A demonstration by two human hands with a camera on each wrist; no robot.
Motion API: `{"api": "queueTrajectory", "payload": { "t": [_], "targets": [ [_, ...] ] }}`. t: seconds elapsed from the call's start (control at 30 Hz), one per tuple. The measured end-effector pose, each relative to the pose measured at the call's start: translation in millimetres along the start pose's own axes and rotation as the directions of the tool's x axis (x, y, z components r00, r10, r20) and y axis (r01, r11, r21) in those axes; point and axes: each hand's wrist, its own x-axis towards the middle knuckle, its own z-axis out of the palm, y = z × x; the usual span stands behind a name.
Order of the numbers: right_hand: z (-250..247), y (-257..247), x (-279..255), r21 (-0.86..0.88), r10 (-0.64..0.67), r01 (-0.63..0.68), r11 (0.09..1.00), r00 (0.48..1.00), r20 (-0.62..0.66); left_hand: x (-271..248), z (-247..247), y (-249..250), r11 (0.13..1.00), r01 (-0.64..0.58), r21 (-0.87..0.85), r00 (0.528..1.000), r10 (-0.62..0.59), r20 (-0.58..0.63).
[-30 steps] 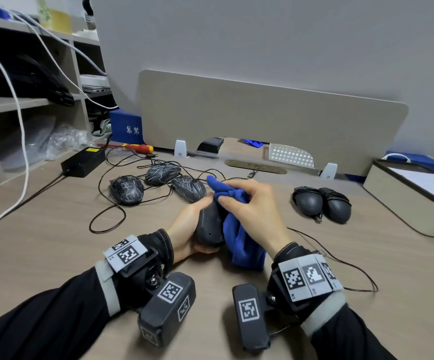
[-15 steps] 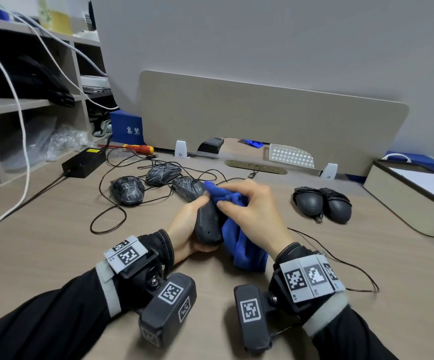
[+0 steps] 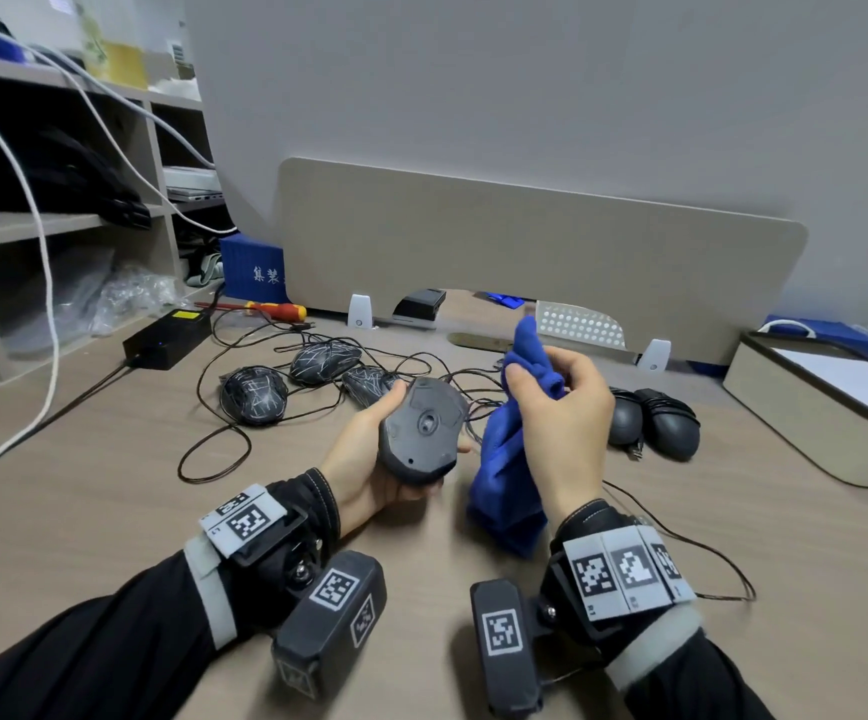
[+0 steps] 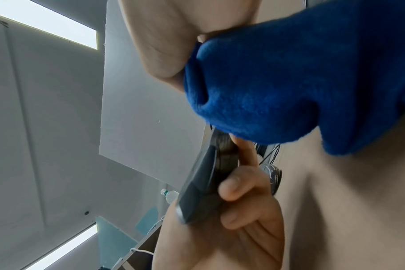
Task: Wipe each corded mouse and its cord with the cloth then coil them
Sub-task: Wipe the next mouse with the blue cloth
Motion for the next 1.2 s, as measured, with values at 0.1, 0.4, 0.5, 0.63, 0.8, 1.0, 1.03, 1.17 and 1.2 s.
{"api": "queueTrajectory", "payload": {
  "t": [0.1, 0.4, 0.5, 0.63, 0.8, 1.0, 1.03, 1.17, 1.2],
  "targets": [
    [-1.7, -2.8, -0.1, 0.025, -0.021, 0.021, 0.999, 1.0, 0.02, -0.8, -1.1, 3.7, 0.999, -0.018, -0.045, 0.999, 0.02, 0.05],
    [6.2, 4.3, -4.7, -0.203, -0.029, 0.1, 0.974, 0.944, 0.328, -7.8, 9.9, 0.2, 0.986, -0.168, -0.007, 0.985, 0.168, 0.049],
    [-0.1, 3.0, -1.1, -0.207, -0.054, 0.1, 0.973, 0.975, 0.216, -7.5, 9.3, -0.2, 0.983, -0.18, -0.037, 0.982, 0.181, 0.048],
    [-3.9, -3.5, 0.1, -0.009, -0.058, 0.059, 0.998, 0.994, 0.089, -8.9, 2.7, 5.1, 0.995, -0.007, -0.096, 0.995, 0.016, 0.103],
    [-0.3, -11.0, -3.8, 0.007, -0.08, 0.08, 0.997, 0.973, 0.216, -4.5, -6.2, 7.7, 0.97, 0.172, -0.17, 0.983, -0.158, 0.094],
    [3.4, -9.8, -8.3, -0.106, -0.069, 0.114, 0.988, 0.929, 0.363, -1.8, -4.5, 2.7, 0.989, 0.115, -0.096, 0.991, -0.107, 0.085],
    [3.3, -11.0, -9.3, -0.133, -0.071, 0.138, 0.981, 0.907, 0.415, -1.2, -4.9, 2.4, 0.988, 0.108, -0.107, 0.993, -0.102, 0.063],
    [8.7, -18.9, -19.2, -0.129, -0.057, 0.179, 0.975, 0.769, 0.636, 0.7, -10.5, 5.4, 0.981, 0.094, -0.171, 0.995, -0.089, 0.038],
    [10.3, -17.7, -18.5, -0.14, -0.05, 0.174, 0.975, 0.78, 0.624, 0.9, -10.6, 5.3, 0.98, 0.104, -0.172, 0.994, -0.098, 0.046]
  ]
}}
